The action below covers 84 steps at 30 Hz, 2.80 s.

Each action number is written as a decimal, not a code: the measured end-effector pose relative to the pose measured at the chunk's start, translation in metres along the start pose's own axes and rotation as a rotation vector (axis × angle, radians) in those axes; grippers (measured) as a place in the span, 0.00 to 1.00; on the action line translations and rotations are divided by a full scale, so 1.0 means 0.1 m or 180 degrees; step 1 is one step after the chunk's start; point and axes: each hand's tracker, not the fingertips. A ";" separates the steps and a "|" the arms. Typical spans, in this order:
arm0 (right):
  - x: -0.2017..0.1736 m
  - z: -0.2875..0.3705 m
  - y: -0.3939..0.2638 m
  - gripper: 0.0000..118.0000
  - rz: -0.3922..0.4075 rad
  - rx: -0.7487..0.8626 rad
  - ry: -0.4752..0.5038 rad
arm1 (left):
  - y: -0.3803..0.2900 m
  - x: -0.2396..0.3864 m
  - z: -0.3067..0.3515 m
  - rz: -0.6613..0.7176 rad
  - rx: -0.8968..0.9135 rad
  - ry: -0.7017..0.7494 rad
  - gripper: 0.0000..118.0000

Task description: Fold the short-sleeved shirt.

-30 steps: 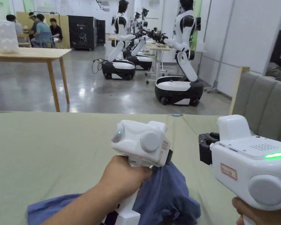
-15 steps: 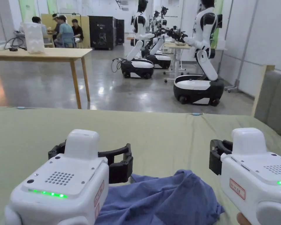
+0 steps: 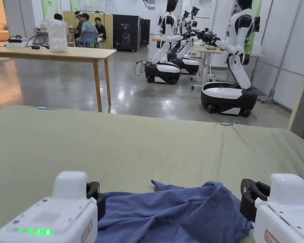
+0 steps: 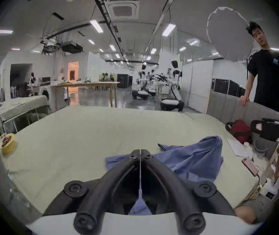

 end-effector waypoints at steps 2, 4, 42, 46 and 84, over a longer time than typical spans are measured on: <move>0.04 -0.01 0.04 0.01 0.0054 0.0001 -0.0035 | 0.23 -0.14 -0.37 0.0029 -0.0293 -0.0101 0.00; 0.09 -0.03 0.07 0.01 0.0071 0.0000 -0.0031 | 0.40 -0.25 -0.88 0.0231 -0.0898 -0.0210 0.00; -0.62 -3.92 0.14 0.79 0.0941 -0.3471 0.0676 | -0.42 -0.46 -2.79 -0.0201 -0.2429 -0.0068 0.01; -0.66 -4.17 -0.20 0.78 0.0941 -0.3606 0.0817 | -0.46 -0.52 -2.87 -0.0127 -0.2434 -0.0096 0.01; 1.36 -1.54 1.76 0.08 -0.0430 -0.1125 0.0234 | 1.70 -0.17 -0.89 -0.0215 -0.0663 0.0066 0.01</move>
